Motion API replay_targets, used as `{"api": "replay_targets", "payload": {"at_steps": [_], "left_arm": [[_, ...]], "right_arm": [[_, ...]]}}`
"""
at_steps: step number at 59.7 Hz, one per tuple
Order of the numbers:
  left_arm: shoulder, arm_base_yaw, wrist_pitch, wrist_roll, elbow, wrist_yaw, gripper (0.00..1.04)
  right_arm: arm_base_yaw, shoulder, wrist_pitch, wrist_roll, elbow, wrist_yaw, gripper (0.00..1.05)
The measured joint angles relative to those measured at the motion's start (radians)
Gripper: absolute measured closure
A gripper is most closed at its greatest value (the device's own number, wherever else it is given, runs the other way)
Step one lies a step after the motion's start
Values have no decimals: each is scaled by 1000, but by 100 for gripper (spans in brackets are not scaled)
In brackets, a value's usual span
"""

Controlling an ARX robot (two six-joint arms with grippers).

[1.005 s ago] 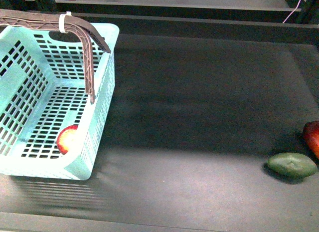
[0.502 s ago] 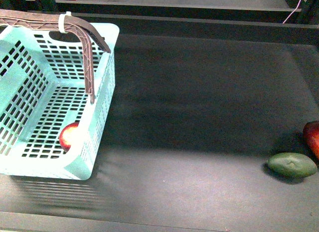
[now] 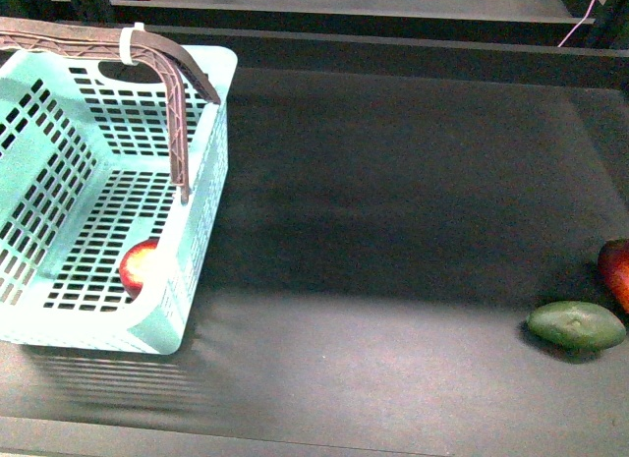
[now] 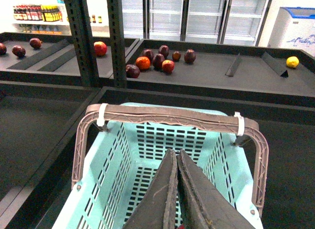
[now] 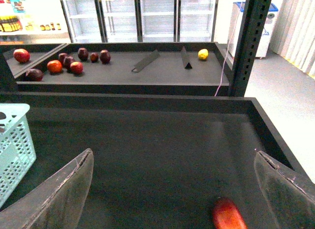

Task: Pick apple with right arm and hold basket with left

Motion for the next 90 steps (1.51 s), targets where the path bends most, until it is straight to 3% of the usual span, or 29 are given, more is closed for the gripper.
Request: {"api": "replay_targets", "payload": {"at_steps": [26,74,80,90], "left_arm": [[-348,0,-308,2,-12,0,101],[-653,0,-607,2,-12,0,102],[-780,0,-765,2,-12,0,102],[-827,0,-785,2,-12,0,102]], "right_arm": [[0,0,0,0,0,0,9],[0,0,0,0,0,0,9],[0,0,0,0,0,0,9],[0,0,0,0,0,0,9]]}}
